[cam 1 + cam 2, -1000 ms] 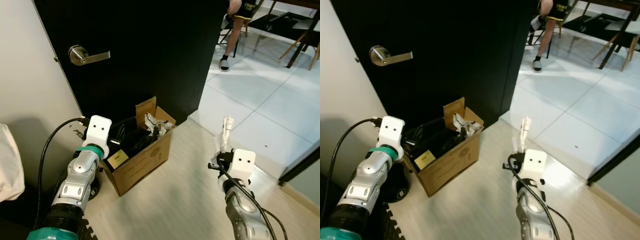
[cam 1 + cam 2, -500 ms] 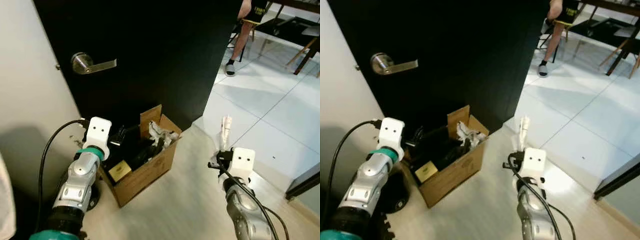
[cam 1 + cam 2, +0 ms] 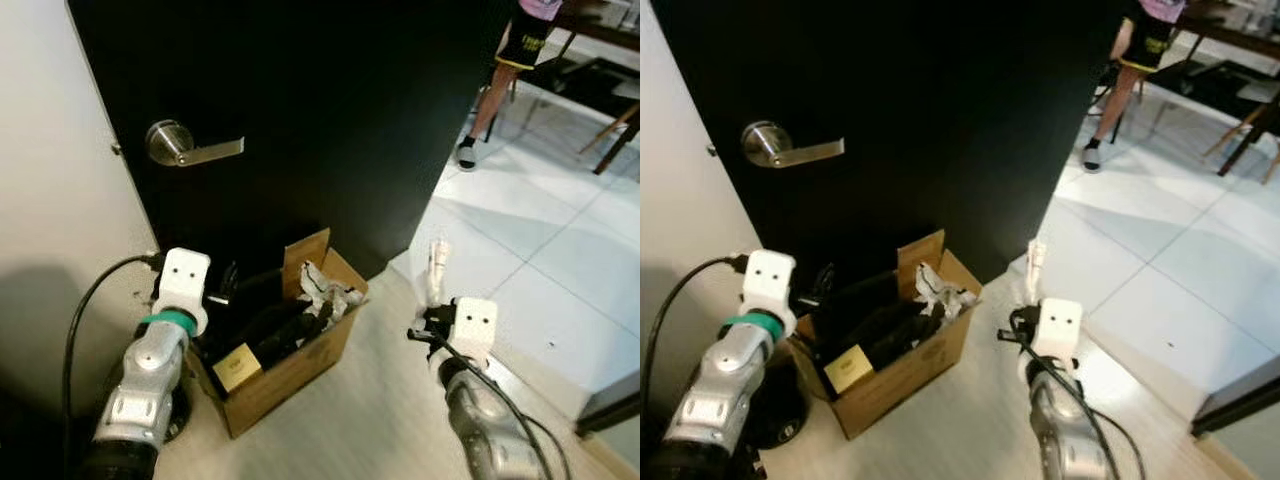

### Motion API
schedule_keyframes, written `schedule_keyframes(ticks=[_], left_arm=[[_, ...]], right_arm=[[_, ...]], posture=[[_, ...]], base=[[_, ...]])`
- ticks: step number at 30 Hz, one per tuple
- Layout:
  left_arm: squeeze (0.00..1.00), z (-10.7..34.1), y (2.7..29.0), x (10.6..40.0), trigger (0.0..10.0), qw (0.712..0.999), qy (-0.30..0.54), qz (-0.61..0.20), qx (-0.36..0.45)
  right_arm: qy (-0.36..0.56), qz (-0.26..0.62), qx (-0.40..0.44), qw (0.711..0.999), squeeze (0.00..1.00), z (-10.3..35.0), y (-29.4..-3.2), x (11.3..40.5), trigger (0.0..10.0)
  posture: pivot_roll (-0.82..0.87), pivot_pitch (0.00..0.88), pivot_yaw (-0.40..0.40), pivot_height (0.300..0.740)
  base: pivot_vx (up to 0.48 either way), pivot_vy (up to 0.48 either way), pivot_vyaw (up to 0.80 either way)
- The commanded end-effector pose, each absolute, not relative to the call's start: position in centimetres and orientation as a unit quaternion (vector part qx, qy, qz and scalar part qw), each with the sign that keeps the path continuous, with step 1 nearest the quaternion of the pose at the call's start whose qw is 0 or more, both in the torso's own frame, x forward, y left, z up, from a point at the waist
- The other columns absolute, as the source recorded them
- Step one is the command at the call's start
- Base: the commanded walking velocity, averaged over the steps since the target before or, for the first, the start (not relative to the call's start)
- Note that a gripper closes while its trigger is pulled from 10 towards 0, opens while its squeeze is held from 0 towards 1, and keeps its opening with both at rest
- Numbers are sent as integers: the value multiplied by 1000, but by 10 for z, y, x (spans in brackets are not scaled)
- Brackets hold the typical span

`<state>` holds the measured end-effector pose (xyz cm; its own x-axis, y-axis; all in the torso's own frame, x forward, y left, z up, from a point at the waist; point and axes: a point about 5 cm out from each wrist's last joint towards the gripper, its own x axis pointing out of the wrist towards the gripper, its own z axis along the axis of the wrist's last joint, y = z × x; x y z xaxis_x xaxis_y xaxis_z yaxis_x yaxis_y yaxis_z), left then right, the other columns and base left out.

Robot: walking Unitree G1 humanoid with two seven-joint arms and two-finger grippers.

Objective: Clean up the room

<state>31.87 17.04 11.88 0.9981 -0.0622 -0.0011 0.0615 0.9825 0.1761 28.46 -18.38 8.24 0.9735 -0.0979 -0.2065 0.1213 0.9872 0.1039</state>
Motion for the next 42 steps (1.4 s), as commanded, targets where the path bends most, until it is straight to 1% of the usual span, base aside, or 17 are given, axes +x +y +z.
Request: schedule_keyframes(ticks=[1,4,7,9,12,15,17,19,21,22,23,25,32,34,38,40,42], left_arm=[[0,114,179,313,10000,996,11,-21,90],[0,112,183,305,10000,996,16,-19,91],[0,112,185,302,10000,996,15,-18,85],[0,109,188,299,10000,995,25,-15,98],[0,104,192,295,10000,994,35,-9,105],[0,99,190,296,10000,995,41,-12,89],[0,100,188,298,10000,995,41,-17,87],[0,101,183,300,10000,995,40,-25,84],[0,102,182,301,10000,995,40,-29,82],[0,100,179,301,10000,995,43,-40,85],[0,98,174,302,10000,993,47,-54,98],[0,98,173,303,10000,992,47,-55,104],[0,102,171,305,10000,993,43,-56,95],[0,98,168,302,10000,994,56,-57,72],[0,94,168,300,10000,995,67,-57,51],[0,94,168,300,10000,995,66,-57,51],[0,96,167,300,10000,994,47,-69,71]], right_arm=[[108,-44,59,991,0,80,-179,286,10000],[114,-38,60,991,0,77,-175,287,10000],[116,-31,68,990,0,75,-170,286,10000],[122,-24,67,990,0,71,-165,284,10000],[136,-17,55,989,0,63,-161,280,10000],[157,-28,56,986,0,50,-168,272,10000],[162,-35,60,984,0,48,-171,271,10000],[166,-42,61,983,0,44,-174,270,10000],[167,-43,59,983,0,43,-175,270,10000],[167,-41,53,984,0,42,-173,271,10000],[167,-30,54,984,0,43,-164,274,10000],[167,-24,54,984,0,44,-161,276,10000],[162,-7,49,985,0,48,-158,282,10000],[152,-23,54,987,0,52,-167,280,10000],[149,-29,53,987,0,52,-173,277,10000],[149,-28,52,987,0,51,-173,277,10000],[149,-31,51,987,0,51,-174,278,10000]], posture=[[74,35,-2,740],[87,29,-6,740],[97,44,-13,740],[109,60,-15,740],[105,53,-16,740],[103,2,-4,740],[108,0,-2,740],[114,0,15,740],[114,0,15,740],[98,0,35,740],[110,2,21,740],[112,6,21,740],[101,8,36,740],[98,3,26,740],[84,0,35,740],[84,0,35,740],[74,0,40,740]], base=[[315,0,0],[312,0,0],[0,0,0],[0,0,0],[0,0,0],[0,0,0],[0,0,0],[0,0,800],[0,0,800],[0,0,800],[0,0,800],[0,0,800],[0,0,800],[0,0,800],[0,0,800],[0,0,800],[0,0,800]])
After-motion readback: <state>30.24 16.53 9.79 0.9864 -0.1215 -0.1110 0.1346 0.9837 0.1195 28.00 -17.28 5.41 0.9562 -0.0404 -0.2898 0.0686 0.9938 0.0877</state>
